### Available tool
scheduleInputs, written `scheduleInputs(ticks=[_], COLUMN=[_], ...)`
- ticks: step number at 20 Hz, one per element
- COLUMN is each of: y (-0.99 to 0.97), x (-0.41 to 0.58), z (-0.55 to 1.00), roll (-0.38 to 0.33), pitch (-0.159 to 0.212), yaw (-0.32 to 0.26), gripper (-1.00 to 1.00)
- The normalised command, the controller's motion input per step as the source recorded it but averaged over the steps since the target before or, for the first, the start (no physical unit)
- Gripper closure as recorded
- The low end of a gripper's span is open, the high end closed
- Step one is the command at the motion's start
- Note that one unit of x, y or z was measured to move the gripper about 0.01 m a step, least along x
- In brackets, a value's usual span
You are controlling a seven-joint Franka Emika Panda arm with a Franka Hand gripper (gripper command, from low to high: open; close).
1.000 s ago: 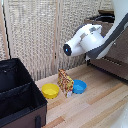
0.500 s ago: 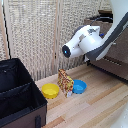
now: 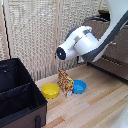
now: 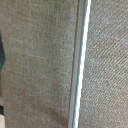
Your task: Locate and clasp the grip of the topmost drawer. Steadily and circumspectly yank the drawer open. Discover and seize the nutrition bar using your clamp. Deposit the nutrition bar in the accessible drawer. Unclench the nutrition bar.
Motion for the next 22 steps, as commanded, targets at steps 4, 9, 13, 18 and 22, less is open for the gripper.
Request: scheduleInputs(ticks=[4,9,13,18,22], y=[0.22,0.24,0.23,0.23,0.25], x=[0.013,0.023,0.073,0.117,0.211], z=[0.24,0.18,0.18,0.18,0.13], roll=[0.218,0.248,0.245,0.257,0.288], pitch=[-0.088,-0.080,-0.084,-0.071,-0.044], yaw=[-0.236,-0.223,-0.207,-0.187,-0.152], gripper=[-1.00,-1.00,-1.00,-1.00,-1.00])
